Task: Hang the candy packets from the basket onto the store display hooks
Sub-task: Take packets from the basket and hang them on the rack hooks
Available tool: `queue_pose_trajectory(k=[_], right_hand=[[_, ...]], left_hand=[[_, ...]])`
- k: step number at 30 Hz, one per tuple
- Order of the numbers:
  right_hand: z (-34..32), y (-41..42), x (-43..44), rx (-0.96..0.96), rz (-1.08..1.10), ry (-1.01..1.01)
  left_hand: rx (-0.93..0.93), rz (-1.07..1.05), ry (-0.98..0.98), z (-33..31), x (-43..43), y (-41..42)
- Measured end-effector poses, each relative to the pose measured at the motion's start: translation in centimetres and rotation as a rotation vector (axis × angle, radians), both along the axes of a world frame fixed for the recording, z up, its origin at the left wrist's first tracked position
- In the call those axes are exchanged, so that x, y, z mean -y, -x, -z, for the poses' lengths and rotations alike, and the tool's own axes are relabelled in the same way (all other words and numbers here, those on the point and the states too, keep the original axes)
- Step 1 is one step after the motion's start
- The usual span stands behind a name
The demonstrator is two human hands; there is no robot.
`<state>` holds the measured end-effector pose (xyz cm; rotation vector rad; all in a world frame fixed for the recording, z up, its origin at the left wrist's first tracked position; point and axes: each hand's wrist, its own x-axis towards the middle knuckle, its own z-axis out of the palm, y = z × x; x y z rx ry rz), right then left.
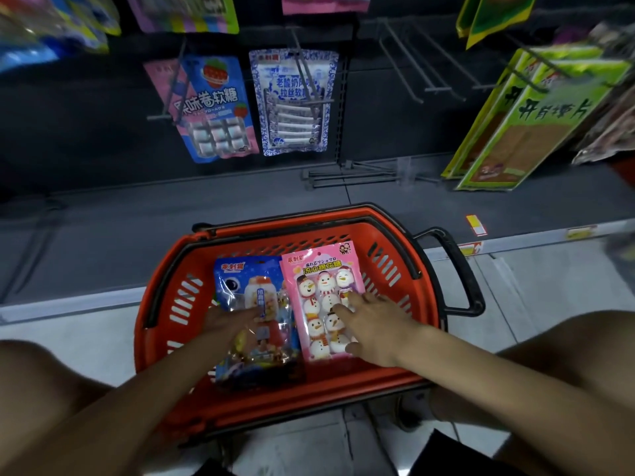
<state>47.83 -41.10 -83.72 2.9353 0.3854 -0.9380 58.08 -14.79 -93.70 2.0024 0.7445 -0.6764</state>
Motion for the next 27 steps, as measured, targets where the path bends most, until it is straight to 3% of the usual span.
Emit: queue_pose_trajectory(k=[3,11,16,19,22,27], right_hand=[[-0.2,0.1,0.2,-0.012,0.018,-0.011],[-0.7,0.3,0.8,-0.006,0.07,-0.03],[-1.2,0.5,1.4,0.029,0.115,-0.085],[-1.9,0.4,1.3,0.069,0.143,-0.146],[-3.4,0.0,0.7,0.142,0.247,-0.338],[-5.8,-1.1,-1.0,0.168,0.678,-0.966]], left_hand=[[0.116,0.011,-0.02,-1.1,-0.3,0.2],[0.545,0.382,-0.198,-4.7,-0.4,1.9],[0.672,0.339,-0.076,-9.2,-0.6,2.2],[0.716,0.316,0.094,-11.9,-0.5,2.4],[0.635,0.264,0.313,-14.4,-0.1,2.7],[0.495,0.156,0.69,-17.1,0.1,3.1]])
